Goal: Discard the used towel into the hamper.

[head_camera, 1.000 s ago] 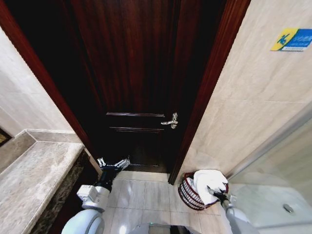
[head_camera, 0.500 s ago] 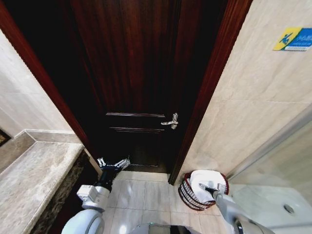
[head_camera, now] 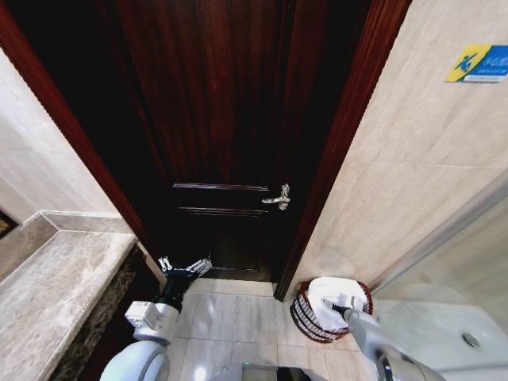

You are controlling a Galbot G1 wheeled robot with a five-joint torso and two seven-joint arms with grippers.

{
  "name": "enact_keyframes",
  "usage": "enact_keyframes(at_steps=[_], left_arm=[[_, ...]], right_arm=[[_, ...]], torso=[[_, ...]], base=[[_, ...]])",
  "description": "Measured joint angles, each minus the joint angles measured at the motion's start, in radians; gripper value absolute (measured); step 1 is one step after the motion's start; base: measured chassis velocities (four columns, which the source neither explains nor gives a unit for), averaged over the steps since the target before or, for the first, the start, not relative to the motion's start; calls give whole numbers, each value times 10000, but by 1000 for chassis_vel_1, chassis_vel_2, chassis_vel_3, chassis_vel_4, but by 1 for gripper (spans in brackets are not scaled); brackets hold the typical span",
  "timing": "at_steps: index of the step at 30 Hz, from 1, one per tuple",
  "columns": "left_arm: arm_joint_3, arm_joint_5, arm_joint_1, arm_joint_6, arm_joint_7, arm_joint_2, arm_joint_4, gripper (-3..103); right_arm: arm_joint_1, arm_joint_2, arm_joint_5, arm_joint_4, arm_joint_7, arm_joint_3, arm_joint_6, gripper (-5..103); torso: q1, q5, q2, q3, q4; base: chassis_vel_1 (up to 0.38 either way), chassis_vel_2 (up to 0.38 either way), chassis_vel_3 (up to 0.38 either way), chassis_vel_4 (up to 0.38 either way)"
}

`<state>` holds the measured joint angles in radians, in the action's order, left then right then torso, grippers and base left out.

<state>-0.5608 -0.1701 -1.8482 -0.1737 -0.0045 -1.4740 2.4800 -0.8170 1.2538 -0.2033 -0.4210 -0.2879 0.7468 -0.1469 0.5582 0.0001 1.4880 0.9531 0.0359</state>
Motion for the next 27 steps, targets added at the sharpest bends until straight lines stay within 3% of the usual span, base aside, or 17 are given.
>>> enact_keyframes(at_steps=[2, 5, 6, 8, 11, 12, 14, 18, 21, 27], left_arm=[[0, 0, -1, 0, 0, 2, 0, 100], [0, 0, 0, 0, -1, 0, 0, 100], [0, 0, 0, 0, 0, 1, 0, 100], [0, 0, 0, 0, 0, -1, 0, 100], [-1, 0, 1, 0, -1, 4, 0, 100], [0, 0, 0, 0, 1, 1, 0, 100], [0, 0, 0, 0, 0, 0, 0, 100], [0, 0, 0, 0, -1, 0, 0, 100], [0, 0, 0, 0, -1, 1, 0, 100], [0, 0, 0, 0, 0, 1, 0, 100]], right_arm=[[-653, -49, -238, -971, -15, -87, -159, 100], [-2560, -209, -980, -3867, -9, -218, -417, 100], [-3292, -249, -1177, -4898, -5, -210, -429, 100], [-3867, -277, -1294, -5671, 0, -168, -422, 100], [-4880, -294, -1475, -7037, 38, 2, -354, 100], [-5352, -287, -1568, -7712, 75, 111, -275, 100], [-6045, -243, -1738, -8583, 128, 233, -126, 100], [-6658, -135, -1828, -9306, 134, 376, 200, 100], [-7195, 1, -2033, -9886, 84, 497, 920, 100], [-7338, 100, -1931, -9866, 22, 558, 1484, 100]], torso=[[0, 7, -1, 1, -9], [-2, -10, 1, -1, -12], [-3, 3, 0, -1, -10], [-3, 3, 1, -1, -5], [-3, -4, 0, -1, -16], [-3, -3, 1, -1, -4], [-3, -4, 1, -1, -7], [-3, 0, 1, -1, -8], [-3, -1, 1, -1, -6], [-3, -1, 1, 0, -7]], base=[[0, 0, 0, 0], [0, 0, 0, 0], [0, 0, 0, 0], [0, 0, 0, 0], [0, 0, 0, 0], [0, 0, 0, 0], [0, 0, 0, 0], [0, 0, 0, 0], [0, 0, 0, 0], [0, 0, 0, 0]])
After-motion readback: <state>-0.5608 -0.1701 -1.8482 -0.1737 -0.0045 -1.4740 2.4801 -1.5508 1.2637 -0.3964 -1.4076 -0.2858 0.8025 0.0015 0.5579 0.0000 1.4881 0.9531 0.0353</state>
